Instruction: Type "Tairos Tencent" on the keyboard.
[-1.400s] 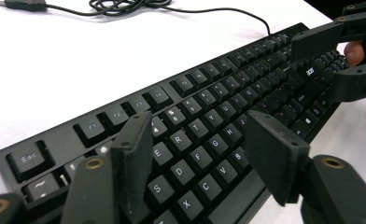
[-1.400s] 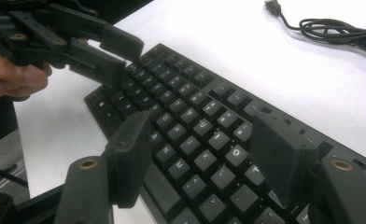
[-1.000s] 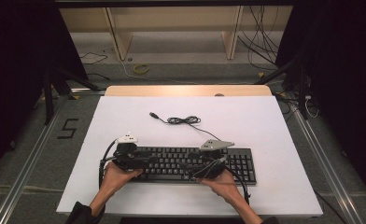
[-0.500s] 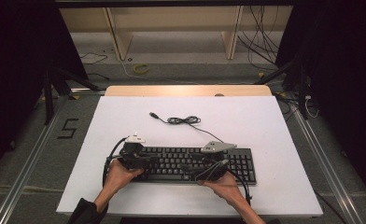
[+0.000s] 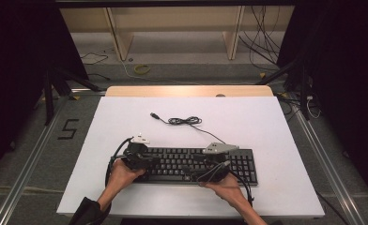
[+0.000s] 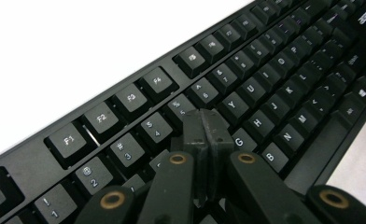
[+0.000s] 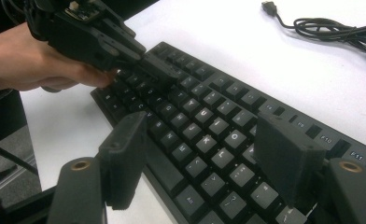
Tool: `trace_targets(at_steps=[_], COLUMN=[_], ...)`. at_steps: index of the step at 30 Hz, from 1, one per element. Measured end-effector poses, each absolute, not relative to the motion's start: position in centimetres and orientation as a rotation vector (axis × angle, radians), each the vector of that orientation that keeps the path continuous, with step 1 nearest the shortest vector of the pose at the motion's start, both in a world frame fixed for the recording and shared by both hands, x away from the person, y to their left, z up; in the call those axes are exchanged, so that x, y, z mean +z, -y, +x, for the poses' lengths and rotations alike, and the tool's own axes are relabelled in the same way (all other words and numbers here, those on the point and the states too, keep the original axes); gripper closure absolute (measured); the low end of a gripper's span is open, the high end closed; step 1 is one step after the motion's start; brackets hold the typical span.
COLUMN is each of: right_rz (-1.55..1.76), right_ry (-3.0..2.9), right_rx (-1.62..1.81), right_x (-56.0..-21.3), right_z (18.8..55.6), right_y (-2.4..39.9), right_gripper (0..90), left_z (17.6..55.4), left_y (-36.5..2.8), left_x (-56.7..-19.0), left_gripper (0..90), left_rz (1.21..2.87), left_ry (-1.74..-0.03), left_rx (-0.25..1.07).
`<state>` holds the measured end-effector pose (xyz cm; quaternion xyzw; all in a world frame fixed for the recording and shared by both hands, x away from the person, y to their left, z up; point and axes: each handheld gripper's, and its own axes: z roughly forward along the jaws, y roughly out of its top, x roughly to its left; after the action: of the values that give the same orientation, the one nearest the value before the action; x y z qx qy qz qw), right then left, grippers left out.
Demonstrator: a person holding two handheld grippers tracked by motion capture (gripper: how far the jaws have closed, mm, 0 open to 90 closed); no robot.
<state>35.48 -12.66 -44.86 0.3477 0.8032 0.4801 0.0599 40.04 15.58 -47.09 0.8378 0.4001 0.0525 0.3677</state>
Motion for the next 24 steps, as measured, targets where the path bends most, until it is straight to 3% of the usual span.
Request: trace_targets(at_steps=[15, 24], right_rz=[1.055, 1.061], right_ry=[-2.431, -2.430], right_rx=[1.453, 1.448], right_x=[-44.9, -45.0], right_z=[35.5, 35.6], right_y=[12.8, 12.8], right_gripper=[35.9, 35.9], left_z=[39.9, 39.6], left_y=[-15.7, -16.2], left_x=[-47.1, -46.4], left_gripper=[88.8, 76.2], left_rz=[2.137, 2.089], left_ry=[-1.035, -1.032], left_rx=[0.143, 0.125])
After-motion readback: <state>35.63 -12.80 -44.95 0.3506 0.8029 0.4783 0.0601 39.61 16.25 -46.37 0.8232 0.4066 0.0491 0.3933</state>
